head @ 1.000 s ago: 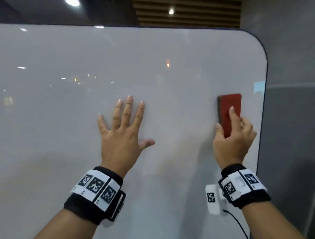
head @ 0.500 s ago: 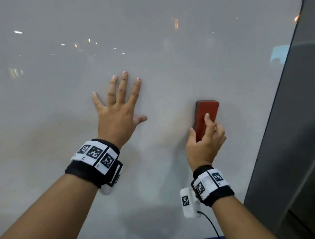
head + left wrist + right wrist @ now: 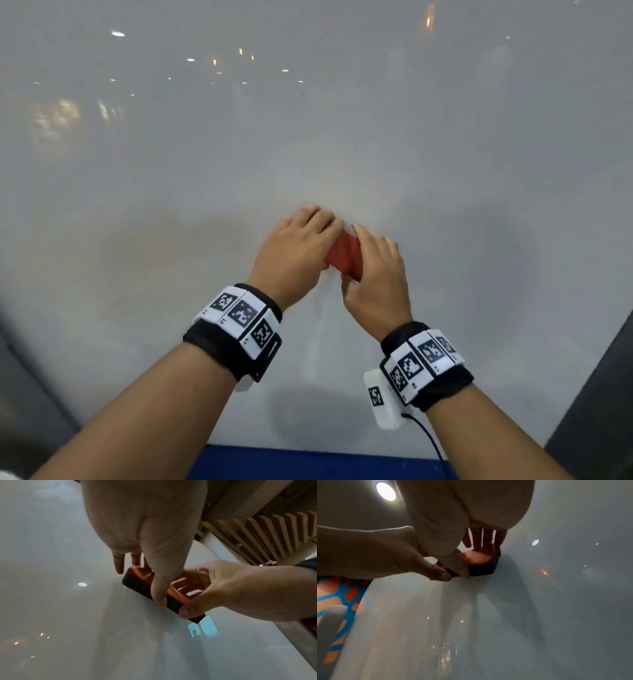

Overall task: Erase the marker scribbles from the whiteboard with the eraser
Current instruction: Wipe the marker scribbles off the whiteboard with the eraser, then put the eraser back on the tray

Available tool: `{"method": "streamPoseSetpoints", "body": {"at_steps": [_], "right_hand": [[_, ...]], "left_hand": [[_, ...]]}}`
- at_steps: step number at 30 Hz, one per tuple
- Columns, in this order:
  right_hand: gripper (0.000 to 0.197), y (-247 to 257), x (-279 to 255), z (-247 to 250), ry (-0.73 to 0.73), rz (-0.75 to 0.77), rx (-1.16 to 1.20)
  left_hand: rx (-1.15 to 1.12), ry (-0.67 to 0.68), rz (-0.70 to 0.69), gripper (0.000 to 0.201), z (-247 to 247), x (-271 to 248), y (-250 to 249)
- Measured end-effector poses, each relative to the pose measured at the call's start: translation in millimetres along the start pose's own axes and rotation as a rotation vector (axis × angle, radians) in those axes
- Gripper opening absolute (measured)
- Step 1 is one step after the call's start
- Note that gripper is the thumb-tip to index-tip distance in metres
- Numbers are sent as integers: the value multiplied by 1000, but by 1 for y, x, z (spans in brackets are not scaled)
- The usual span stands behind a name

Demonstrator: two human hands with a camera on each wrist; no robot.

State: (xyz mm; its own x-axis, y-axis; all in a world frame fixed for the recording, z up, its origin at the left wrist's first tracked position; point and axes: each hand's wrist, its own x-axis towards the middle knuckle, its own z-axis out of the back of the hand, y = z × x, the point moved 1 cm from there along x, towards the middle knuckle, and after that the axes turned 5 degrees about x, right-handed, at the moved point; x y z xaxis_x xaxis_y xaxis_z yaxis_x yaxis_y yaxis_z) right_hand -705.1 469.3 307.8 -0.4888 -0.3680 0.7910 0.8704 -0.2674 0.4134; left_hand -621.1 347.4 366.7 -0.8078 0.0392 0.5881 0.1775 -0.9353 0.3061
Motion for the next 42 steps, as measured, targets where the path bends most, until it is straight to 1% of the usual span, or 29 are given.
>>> {"method": "streamPoseSetpoints", "body": {"at_steps": [3,6,10,15,21,26,31,34,42], "right_hand": [[66,20,4,-15,34,9,-6],[63,46,5,-38,103,23,18],[63,86,1,-79,190,62,68],[62,140,-9,-135,292,101,127],[58,193,-20,-190,380,127,201],[57,223,-32,-230,489,175,256],[60,247,-44,-264,592,228,307],[60,265,-52,-287,653,284,342],[58,319,-92,-357,828,388,403]], "left_hand": [[-43,45,88,66,9,-22,25],[-38,96,150,67,16,-49,51],[9,166,231,68,18,-96,93],[12,240,360,67,21,-159,144],[22,310,496,65,25,-215,190],[73,348,622,64,23,-257,214],[128,397,747,65,23,-297,229],[155,410,816,63,22,-321,238],[170,468,977,59,15,-404,270]]}}
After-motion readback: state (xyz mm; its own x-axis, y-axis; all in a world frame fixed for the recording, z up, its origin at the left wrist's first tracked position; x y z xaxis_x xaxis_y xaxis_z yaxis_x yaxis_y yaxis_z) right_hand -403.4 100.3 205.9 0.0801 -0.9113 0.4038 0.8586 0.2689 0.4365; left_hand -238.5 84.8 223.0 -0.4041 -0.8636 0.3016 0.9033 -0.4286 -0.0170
